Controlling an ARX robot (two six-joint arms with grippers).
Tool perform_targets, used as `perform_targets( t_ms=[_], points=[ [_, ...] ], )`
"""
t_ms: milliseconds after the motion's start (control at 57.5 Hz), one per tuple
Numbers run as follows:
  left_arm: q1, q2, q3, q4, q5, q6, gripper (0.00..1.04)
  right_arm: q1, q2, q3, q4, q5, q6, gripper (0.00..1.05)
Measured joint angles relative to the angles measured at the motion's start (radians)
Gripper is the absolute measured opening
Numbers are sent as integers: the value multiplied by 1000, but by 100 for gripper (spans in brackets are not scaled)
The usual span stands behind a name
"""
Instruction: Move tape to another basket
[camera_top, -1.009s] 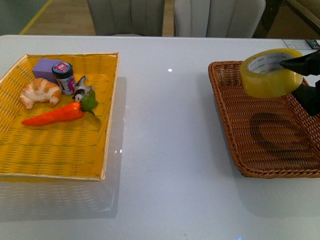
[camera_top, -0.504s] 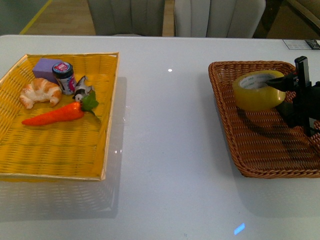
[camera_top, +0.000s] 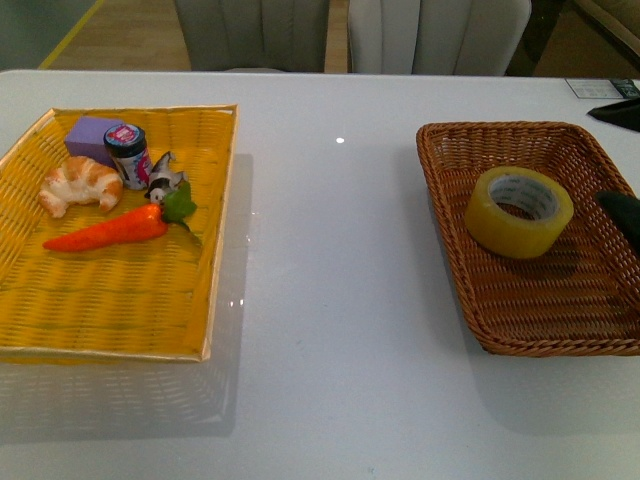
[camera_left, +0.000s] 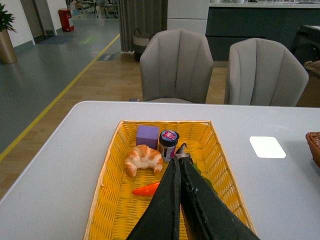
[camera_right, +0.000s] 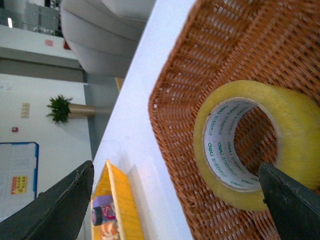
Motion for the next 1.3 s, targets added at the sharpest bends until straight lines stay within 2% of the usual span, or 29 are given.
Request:
perform_targets(
  t_ms=[104, 226, 383, 400, 452, 470, 504, 539, 661, 835, 887, 991, 1304],
  points=[
    [0, -6, 0, -6, 0, 0, 2, -15, -153, -129, 3, -9, -21, 96],
    [0, -7, 0, -6, 0, 0, 2, -16, -356, -269, -79, 12, -109, 96],
    [0, -7, 0, -6, 0, 0, 2, -18, -694, -386, -311, 93, -291, 95],
    [0, -7, 0, -6, 0, 0, 2, -16, -704, -396, -295, 109, -329, 93],
    [0, -8, 0, -6, 0, 0, 2, -8, -784, -486, -97, 212, -547, 82],
    [0, -8, 0, -6, 0, 0, 2, -8, -794, -497, -74, 221, -564, 80],
    [0, -8, 0, -7, 0, 0, 2, -2, -835, -536, -21, 243, -690, 73],
    [0, -8, 0, -6, 0, 0, 2, 8, -877, -557, -17, 251, -812, 66],
    [0, -8, 0, -6, 0, 0, 2, 40, -980, -607, -78, 278, -980, 43],
    [0, -8, 0, -6, 0, 0, 2, 71, -1128, -644, -182, 308, -1033, 11],
    [0, -8, 0, -6, 0, 0, 2, 105, -1168, -653, -217, 361, -1036, 2],
    [0, -8, 0, -6, 0, 0, 2, 155, -1265, -668, -296, 385, -1048, 2],
    [0, -8, 0, -6, 0, 0, 2, 157, -1494, -670, -499, 394, -1051, 2]
  ],
)
